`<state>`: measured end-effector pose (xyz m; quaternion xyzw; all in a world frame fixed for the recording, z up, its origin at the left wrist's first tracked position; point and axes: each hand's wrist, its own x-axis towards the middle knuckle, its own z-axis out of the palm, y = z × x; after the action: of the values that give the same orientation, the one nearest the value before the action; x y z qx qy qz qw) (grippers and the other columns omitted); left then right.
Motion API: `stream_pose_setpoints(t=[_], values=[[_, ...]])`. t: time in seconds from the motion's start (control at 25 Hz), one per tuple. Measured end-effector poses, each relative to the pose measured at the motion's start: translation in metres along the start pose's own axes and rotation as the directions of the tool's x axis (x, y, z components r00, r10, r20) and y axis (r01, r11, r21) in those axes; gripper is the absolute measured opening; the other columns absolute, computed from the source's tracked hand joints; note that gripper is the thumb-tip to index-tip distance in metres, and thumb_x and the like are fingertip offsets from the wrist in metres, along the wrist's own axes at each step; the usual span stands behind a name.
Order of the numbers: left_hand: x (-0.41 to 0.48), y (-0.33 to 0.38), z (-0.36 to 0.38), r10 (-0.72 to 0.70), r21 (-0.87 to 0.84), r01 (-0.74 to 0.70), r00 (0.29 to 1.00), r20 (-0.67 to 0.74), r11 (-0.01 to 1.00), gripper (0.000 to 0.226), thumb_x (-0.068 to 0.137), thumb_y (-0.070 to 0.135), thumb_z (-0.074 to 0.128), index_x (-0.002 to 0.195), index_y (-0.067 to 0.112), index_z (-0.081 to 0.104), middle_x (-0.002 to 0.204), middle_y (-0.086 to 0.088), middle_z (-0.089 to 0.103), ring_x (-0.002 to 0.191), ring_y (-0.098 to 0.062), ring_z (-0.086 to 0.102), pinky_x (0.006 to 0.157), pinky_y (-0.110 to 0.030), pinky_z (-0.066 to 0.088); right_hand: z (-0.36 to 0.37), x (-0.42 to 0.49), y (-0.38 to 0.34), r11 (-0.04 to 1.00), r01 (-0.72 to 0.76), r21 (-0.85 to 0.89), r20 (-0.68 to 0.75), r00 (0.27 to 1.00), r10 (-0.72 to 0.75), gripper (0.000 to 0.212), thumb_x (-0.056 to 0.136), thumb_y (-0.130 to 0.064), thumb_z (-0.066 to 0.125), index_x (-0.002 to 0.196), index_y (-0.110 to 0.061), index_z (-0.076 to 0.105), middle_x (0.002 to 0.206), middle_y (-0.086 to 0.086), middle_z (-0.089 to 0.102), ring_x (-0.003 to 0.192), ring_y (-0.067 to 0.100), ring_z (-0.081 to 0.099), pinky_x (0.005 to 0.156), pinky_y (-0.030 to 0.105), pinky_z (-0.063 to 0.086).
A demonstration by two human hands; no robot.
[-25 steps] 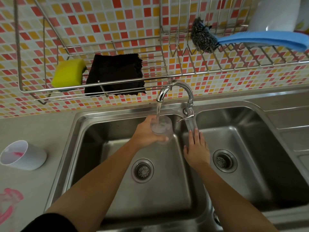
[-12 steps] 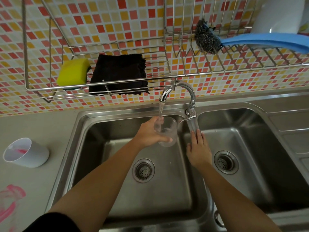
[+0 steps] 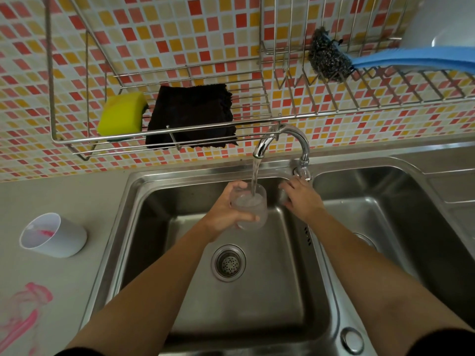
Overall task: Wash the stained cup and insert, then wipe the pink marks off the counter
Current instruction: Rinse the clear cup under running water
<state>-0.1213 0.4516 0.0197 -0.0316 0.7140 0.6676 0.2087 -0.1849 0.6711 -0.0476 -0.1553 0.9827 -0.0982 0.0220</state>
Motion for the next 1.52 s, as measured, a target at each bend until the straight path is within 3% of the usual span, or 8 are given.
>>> stream_pose_setpoints(t=[0.2,0.36,0.52,0.64,0.76,0.96,1.2,1.52], values=[[-0.006,-0.004,-0.004,0.017,0.064,-0.012,0.997,-0.07,0.998,0.074,0.062,-0.008,0.078,0.119,0.023,0.044,0.111,0.006,0.052,0.098,-0.017,0.055,0.076,-0.043,0.054,-0.016,0.007,-0.013,0.894,-0.255,0.367,-0.215,0.913,0.348,0.026,0.093,0.003,0.04,0.118,0.001,0.048,0.119,0.023,0.052,0.108,0.034,0.051,0.091,0.038,0.043],[-0.008,-0.017,-0.011,0.074,0.306,-0.028,0.988,-0.139,0.952,0.079,0.056,0.003,0.083,0.121,0.027,0.046,0.113,0.007,0.054,0.105,-0.017,0.053,0.089,-0.036,0.05,-0.023,-0.006,-0.008,0.684,-0.189,0.704,-0.253,0.833,0.491,0.034,0.1,-0.011,0.035,0.131,0.0,0.041,0.125,0.022,0.049,0.107,0.024,0.05,0.095,0.036,0.041],[-0.005,-0.032,-0.016,0.196,0.748,-0.019,0.969,-0.15,0.664,0.086,0.053,0.028,0.08,0.129,0.032,0.04,0.125,0.006,0.049,0.115,-0.018,0.04,0.096,-0.03,0.028,0.01,-0.049,-0.015,0.811,-0.394,0.433,-0.21,0.831,0.516,0.062,0.098,-0.032,0.039,0.146,-0.001,0.016,0.152,0.02,0.024,0.141,0.032,0.023,0.115,0.042,0.021],[-0.011,-0.032,-0.016,0.144,0.89,0.077,0.977,-0.157,0.45,0.085,0.061,0.03,0.075,0.134,0.038,0.032,0.131,0.007,0.04,0.121,-0.025,0.028,0.096,-0.046,0.039,0.038,-0.082,-0.017,0.888,-0.447,0.103,-0.051,0.89,0.454,0.065,0.099,-0.039,0.027,0.149,-0.005,0.004,0.158,0.015,0.004,0.146,0.028,0.002,0.117,0.04,0.005],[-0.015,-0.029,-0.014,0.164,0.979,0.088,0.979,-0.119,0.182,0.081,0.069,0.022,0.067,0.136,0.04,0.026,0.137,0.008,0.034,0.127,-0.025,0.022,0.093,-0.05,0.038,0.048,-0.088,-0.013,0.903,-0.427,0.034,-0.014,0.904,0.428,0.059,0.1,-0.031,0.023,0.149,-0.007,0.002,0.159,0.011,-0.001,0.146,0.026,-0.001,0.118,0.041,0.008],[-0.013,-0.014,-0.02,0.224,0.995,0.027,0.975,-0.005,-0.093,0.077,0.077,0.017,0.064,0.14,0.033,0.023,0.145,0.003,0.029,0.132,-0.028,0.02,0.095,-0.056,0.037,0.046,-0.084,-0.013,0.897,-0.426,0.117,-0.025,0.902,0.432,0.059,0.1,-0.032,0.026,0.149,-0.006,0.008,0.159,0.012,0.004,0.146,0.027,0.005,0.116,0.041,0.012],[-0.006,0.008,-0.021,0.27,0.911,-0.071,0.943,0.193,-0.406,0.084,0.077,0.019,0.069,0.142,0.022,0.017,0.147,-0.005,0.027,0.135,-0.034,0.02,0.094,-0.058,0.037,0.008,-0.039,-0.018,0.72,-0.378,0.582,-0.173,0.808,0.564,0.059,0.097,-0.033,0.044,0.143,-0.003,0.025,0.149,0.02,0.029,0.135,0.036,0.034,0.107,0.045,0.035],[-0.002,0.009,-0.025,0.316,0.691,-0.113,0.828,0.462,-0.714,0.083,0.061,0.026,0.081,0.133,0.018,0.042,0.131,-0.006,0.052,0.124,-0.029,0.045,0.079,-0.051,0.05,-0.026,0.005,-0.013,0.634,-0.501,0.589,-0.164,0.694,0.701,0.044,0.103,-0.029,0.024,0.112,0.003,0.053,0.103,0.032,0.062,0.099,0.045,0.059,0.086,0.047,0.046]])
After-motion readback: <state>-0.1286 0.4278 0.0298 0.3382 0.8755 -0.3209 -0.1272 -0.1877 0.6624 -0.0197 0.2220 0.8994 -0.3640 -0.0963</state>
